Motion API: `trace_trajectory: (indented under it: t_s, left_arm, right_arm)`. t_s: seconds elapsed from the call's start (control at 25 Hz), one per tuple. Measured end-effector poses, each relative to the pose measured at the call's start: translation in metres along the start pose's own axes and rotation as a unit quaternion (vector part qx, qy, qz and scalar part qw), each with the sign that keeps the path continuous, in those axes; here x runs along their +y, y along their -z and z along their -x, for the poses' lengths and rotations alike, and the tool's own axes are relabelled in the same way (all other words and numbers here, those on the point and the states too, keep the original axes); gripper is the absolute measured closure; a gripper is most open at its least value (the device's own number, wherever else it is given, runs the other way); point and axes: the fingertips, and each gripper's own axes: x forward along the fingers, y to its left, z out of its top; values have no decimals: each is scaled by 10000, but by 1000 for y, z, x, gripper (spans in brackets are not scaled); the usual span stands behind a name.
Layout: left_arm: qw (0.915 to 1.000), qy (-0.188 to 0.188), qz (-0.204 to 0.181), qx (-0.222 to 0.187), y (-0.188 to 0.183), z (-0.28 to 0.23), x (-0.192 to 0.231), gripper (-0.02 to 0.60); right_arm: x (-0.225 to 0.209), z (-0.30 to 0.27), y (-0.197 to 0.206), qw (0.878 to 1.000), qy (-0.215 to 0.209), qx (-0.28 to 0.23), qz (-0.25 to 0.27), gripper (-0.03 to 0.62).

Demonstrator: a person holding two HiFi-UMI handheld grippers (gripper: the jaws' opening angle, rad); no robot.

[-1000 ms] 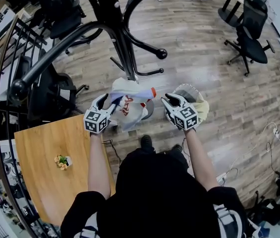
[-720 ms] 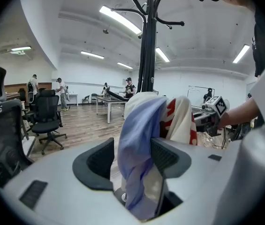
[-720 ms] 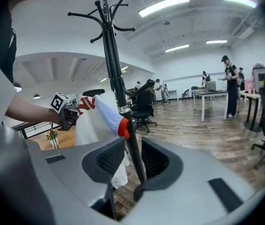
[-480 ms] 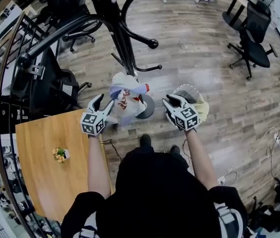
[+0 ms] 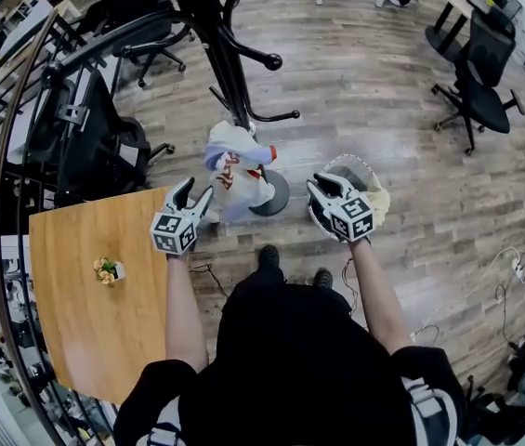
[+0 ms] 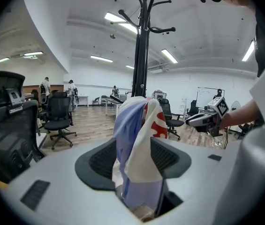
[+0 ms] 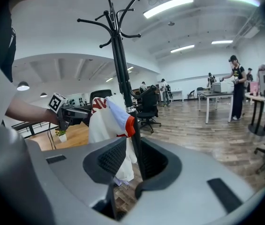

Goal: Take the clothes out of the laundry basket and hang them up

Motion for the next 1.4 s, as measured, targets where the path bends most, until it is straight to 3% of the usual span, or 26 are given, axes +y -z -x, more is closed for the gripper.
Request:
trace_trajectory:
  t_s: [0.64,0.88,1.0,1.24,1.4]
  left_arm:
    - [9997,-220,138,-31,14,24,-37,345]
    - [9993,-346,160,9,22,30,-56,397]
    - [9995,-245,211,-66,22,31,-72,445]
    - [9996,-158,170,-138,20,30,-112,535]
    - [9998,-147,124,-90,27,26,-139,548]
  right_arm:
    - [2,34,14,10000,-65,-46,50,541]
    - [-1,53,27,10000,-48,-41,-5,552]
    - [-3,66,31,9999,-92,-102,-21,587]
    - [-9,101,44,9998,-142,-141,-40,589]
    - [-18,130,61,9999,-53,-143,-77,589]
